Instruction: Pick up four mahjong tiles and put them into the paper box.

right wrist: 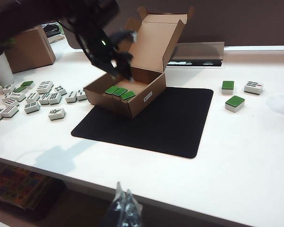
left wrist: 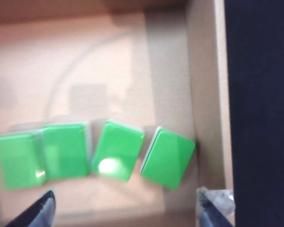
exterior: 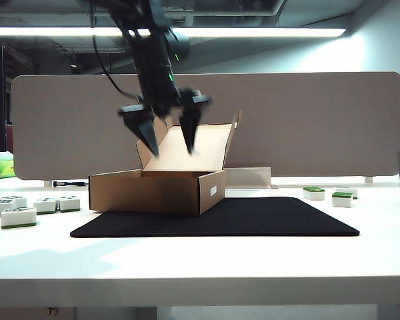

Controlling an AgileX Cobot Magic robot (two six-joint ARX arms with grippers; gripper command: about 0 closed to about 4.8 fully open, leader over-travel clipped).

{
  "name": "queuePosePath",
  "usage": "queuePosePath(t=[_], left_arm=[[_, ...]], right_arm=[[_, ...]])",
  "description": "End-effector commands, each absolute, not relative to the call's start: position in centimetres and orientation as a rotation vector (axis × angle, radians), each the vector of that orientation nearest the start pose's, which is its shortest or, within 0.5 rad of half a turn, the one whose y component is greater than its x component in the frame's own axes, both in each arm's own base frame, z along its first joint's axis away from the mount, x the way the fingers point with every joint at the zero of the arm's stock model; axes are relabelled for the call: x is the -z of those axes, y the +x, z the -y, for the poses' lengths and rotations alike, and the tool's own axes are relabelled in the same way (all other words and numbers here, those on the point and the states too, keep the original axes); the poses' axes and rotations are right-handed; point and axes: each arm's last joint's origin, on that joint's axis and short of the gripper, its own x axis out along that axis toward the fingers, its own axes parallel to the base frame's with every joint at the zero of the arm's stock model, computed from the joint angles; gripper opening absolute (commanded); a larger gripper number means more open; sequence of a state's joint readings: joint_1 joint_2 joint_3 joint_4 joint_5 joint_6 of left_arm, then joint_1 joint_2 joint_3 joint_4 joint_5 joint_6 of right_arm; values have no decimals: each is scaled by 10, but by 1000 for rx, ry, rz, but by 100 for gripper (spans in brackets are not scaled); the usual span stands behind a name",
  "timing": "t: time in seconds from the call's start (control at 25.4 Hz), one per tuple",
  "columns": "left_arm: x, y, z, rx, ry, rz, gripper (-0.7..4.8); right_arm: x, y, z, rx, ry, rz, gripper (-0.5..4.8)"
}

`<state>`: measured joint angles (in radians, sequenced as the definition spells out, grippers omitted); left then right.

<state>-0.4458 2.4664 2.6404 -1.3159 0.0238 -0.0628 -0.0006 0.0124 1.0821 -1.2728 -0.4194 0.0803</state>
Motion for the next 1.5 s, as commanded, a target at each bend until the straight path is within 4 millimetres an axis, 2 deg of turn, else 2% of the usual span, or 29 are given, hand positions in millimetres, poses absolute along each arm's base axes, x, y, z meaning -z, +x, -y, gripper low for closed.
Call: queuePosePath(t=[0.04, 0.08, 0.16, 0.39, 0.59, 0.75, 0.87, 1.02, 1.22, 1.5], left_arm=[[-321, 438, 185, 349, 152, -1104, 371], [-331, 436, 176, 339, 138, -1088, 371], [-365, 423, 146, 321, 86, -1039, 371], [-422, 392, 96, 304, -7, -935, 371], [-467, 355, 68, 296, -51, -812, 371], [-497, 320, 60, 293, -52, -721, 371], [-508, 299, 56, 296, -51, -696, 371], [-510, 270, 51, 290, -12, -710, 370], [-502, 232, 40, 162, 36, -755, 370], [-482, 183, 32, 153, 38, -809, 368]], right_arm=[[-332, -90, -12, -409, 112, -189, -1], [-332, -90, -12, -409, 111, -187, -1], [-333, -89, -12, -411, 87, -170, -1], [-330, -75, -12, -413, 78, -155, -1], [-324, -59, -12, -419, 79, -158, -1], [-320, -43, -12, -421, 75, -130, -1], [-321, -35, -12, -423, 68, -87, -1], [-321, -27, -12, -424, 57, -34, -1], [-320, -20, -12, -425, 50, -3, -1], [-308, -3, -12, -425, 53, -17, -1]])
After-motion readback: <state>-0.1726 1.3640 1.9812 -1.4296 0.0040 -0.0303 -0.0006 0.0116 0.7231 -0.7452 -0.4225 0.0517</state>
